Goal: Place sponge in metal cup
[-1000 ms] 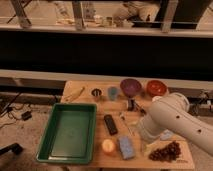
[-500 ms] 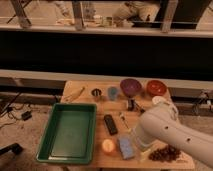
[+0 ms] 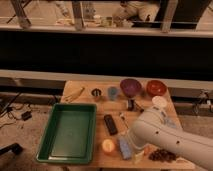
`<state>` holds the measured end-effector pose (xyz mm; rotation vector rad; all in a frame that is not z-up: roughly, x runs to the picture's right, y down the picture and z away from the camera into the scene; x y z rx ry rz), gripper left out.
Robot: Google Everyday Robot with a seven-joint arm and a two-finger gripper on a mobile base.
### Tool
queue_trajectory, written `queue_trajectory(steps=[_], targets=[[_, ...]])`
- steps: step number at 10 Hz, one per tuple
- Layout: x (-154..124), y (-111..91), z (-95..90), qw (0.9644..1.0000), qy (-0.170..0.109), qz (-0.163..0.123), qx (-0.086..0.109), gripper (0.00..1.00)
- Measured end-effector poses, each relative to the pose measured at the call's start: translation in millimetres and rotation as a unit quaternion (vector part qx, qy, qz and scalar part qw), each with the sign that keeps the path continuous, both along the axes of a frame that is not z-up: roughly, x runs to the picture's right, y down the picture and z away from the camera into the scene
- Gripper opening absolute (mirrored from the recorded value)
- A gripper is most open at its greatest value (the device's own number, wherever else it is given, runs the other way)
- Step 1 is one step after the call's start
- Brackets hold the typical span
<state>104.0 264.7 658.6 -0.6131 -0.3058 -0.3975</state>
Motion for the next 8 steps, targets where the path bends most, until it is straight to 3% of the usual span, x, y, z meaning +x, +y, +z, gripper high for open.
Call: queue_trajectory(steps=[3,8], targets=[[-4.1,1.9,13.0,1.0000,0.000,0.001,0.002,0.80],[-9.7,27.5,32.4,0.9998,-0.001,-0.013,-0.016,0.80]])
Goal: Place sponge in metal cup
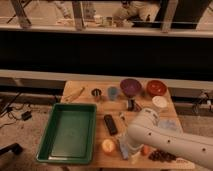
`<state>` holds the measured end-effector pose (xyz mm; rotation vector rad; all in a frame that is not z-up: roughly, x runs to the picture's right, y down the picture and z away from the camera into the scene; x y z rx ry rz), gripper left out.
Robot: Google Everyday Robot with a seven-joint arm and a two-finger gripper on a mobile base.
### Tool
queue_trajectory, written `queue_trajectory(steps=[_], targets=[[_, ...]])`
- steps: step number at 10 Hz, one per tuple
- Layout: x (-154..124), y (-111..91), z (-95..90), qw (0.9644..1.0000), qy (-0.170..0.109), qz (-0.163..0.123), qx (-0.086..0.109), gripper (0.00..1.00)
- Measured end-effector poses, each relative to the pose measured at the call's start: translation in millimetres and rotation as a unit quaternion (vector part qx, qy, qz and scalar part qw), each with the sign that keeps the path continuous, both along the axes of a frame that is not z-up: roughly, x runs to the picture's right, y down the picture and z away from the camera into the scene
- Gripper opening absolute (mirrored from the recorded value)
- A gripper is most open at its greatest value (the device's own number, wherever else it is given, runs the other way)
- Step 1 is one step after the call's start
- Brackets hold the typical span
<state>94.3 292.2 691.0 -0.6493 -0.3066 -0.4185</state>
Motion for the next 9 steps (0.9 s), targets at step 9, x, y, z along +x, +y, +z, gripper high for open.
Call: queue_trajectory(steps=[9], targets=[[-5.2,6.9,26.7,0.9996,0.007,-0.020,0.016,0.80]])
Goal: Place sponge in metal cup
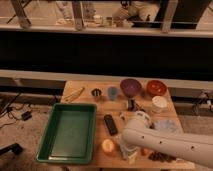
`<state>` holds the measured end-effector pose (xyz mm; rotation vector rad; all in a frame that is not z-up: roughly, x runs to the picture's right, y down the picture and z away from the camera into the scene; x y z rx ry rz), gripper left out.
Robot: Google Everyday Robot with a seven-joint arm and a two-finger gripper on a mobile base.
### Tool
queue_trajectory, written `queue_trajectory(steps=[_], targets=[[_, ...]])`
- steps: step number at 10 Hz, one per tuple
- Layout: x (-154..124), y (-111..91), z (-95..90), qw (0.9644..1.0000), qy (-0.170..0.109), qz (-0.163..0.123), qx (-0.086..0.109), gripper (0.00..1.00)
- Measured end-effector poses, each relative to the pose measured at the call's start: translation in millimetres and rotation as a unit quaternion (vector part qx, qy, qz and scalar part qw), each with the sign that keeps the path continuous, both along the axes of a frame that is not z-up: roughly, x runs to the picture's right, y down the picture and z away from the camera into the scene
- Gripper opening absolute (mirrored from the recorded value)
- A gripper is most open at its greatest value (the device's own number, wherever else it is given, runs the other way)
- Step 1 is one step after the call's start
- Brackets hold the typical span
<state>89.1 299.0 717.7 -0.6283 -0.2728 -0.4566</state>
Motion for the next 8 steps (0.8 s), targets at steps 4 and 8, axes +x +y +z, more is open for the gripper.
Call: queue_trajectory(steps=[4,8], targets=[[-0.7,0.8,16.4,0.9999,0.011,0.000,0.002,0.80],[7.3,-1.3,28.8,0.9982,0.059,0.005,0.008,0.80]])
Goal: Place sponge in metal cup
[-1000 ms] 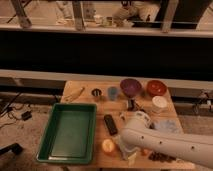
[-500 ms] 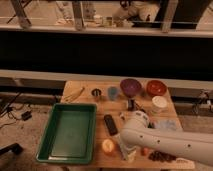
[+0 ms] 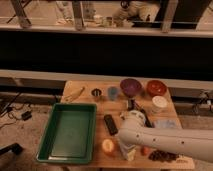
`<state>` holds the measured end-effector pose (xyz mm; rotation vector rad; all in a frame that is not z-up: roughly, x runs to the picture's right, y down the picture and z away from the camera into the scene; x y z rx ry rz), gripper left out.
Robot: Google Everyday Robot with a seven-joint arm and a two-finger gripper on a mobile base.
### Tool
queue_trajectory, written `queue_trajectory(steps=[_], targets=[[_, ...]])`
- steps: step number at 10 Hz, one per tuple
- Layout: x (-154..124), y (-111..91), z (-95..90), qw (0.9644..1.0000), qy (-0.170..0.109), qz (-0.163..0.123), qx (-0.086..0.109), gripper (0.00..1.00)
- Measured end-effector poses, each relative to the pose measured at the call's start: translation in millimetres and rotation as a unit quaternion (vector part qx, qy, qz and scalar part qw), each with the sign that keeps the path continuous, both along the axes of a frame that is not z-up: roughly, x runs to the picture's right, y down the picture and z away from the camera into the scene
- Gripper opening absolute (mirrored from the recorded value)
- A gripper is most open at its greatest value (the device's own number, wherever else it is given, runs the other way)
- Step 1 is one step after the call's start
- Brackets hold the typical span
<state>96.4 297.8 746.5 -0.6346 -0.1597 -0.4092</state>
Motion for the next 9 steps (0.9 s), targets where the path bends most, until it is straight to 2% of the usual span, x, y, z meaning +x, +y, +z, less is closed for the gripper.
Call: queue_trajectory(steps=[3,6,9], targets=[[6.6,-1.8,3.8,0.9994,0.032,0.012,0.005,0.80],[9.2,-0.2,7.8,0.9990,0.042,0.018,0.003,0.80],[15.6,4.9,12.7,0.9986,0.038,0.035,-0.013,0.79]])
